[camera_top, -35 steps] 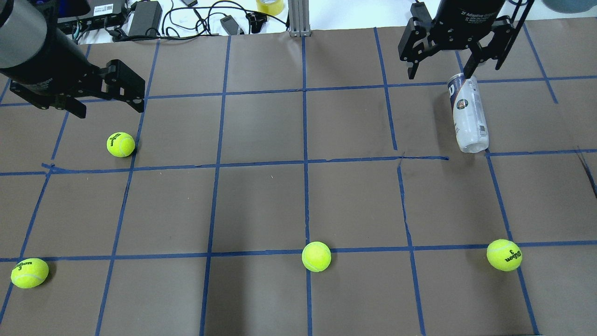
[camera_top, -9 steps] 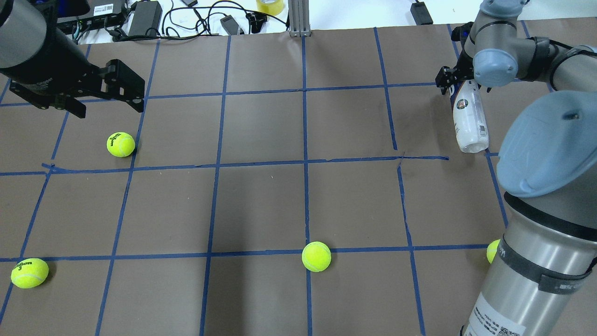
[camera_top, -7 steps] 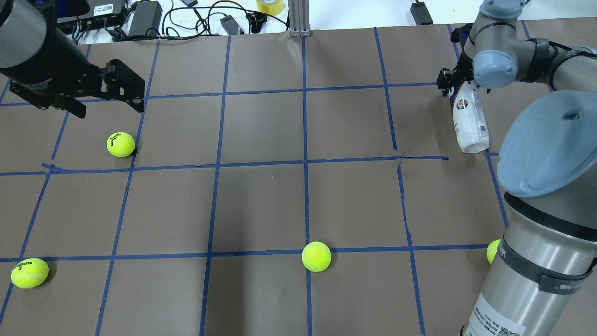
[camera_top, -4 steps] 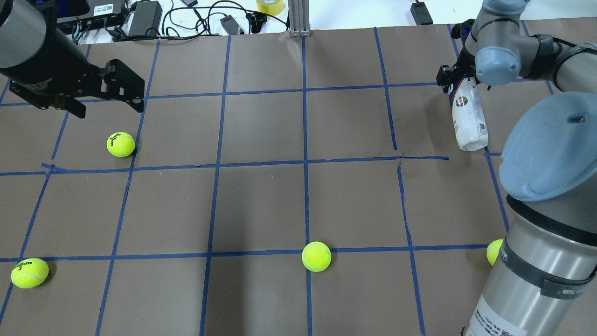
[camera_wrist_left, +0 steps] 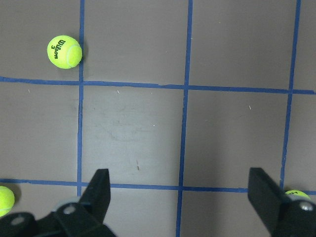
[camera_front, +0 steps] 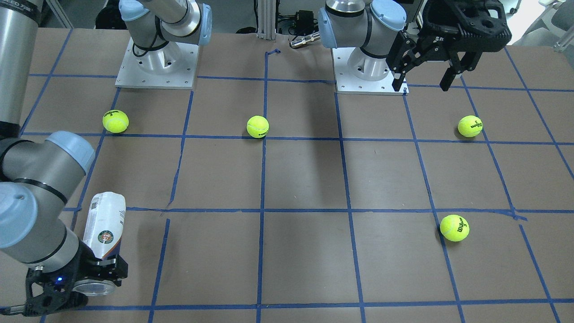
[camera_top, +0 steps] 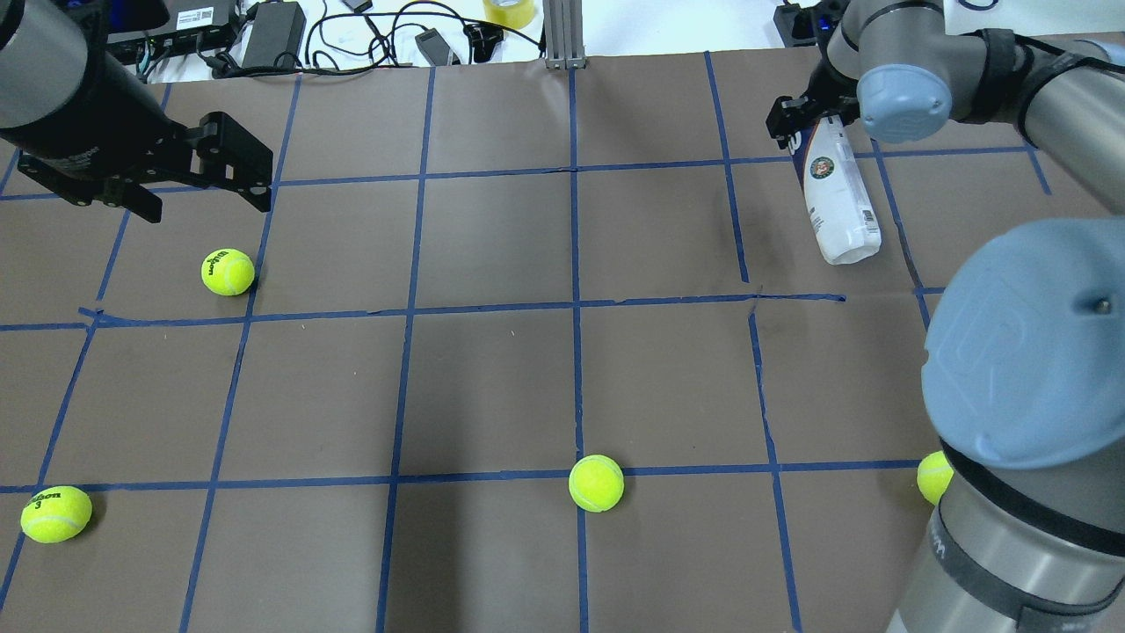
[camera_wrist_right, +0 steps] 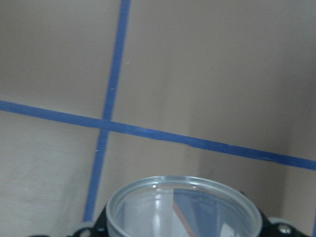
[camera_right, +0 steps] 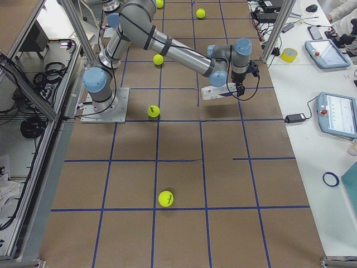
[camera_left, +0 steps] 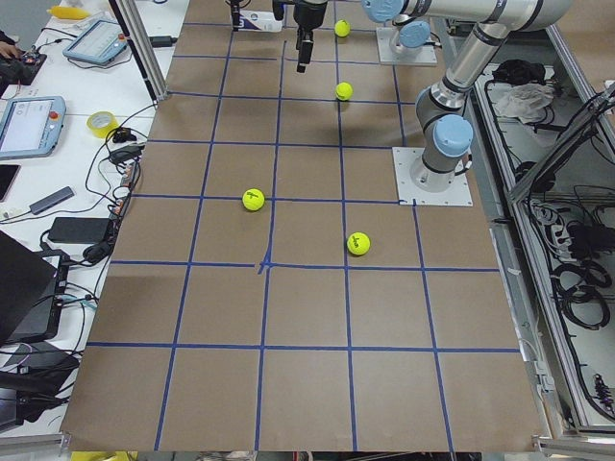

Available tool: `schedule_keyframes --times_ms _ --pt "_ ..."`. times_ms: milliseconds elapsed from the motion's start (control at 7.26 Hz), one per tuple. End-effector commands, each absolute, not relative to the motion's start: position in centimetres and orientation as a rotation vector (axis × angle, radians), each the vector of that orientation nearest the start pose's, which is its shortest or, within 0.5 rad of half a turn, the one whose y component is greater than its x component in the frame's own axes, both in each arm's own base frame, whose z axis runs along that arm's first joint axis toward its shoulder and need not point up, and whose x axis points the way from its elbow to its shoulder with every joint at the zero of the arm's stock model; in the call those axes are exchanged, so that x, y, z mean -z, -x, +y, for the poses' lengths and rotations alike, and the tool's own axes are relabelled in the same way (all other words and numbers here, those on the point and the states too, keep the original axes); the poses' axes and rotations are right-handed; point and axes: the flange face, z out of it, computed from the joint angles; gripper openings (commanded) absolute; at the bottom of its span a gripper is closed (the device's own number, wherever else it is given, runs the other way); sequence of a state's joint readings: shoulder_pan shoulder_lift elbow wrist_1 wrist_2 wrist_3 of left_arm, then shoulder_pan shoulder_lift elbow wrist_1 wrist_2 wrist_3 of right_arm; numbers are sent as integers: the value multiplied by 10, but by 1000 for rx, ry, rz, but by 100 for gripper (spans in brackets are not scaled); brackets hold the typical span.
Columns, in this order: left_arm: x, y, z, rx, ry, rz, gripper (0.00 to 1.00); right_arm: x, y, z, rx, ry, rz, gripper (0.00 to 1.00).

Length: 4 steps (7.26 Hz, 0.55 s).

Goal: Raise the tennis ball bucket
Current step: 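Carry the tube with the right gripper toward the left gripper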

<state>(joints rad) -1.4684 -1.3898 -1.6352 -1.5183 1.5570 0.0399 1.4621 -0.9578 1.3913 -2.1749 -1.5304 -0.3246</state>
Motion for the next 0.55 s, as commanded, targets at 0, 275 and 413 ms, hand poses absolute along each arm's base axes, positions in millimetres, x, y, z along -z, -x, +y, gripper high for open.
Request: schedule_keyframes --times_ms 0,275,413 --pt "-545 90 -440 268 97 3130 100 -284 -154 -703 298 530 3068 60" --pt "-545 90 -440 266 97 3131 100 -299 -233 -666 200 346 3089 56" --pt "-545 90 -440 268 97 3130 100 -300 -270 -654 219 447 3069 55"
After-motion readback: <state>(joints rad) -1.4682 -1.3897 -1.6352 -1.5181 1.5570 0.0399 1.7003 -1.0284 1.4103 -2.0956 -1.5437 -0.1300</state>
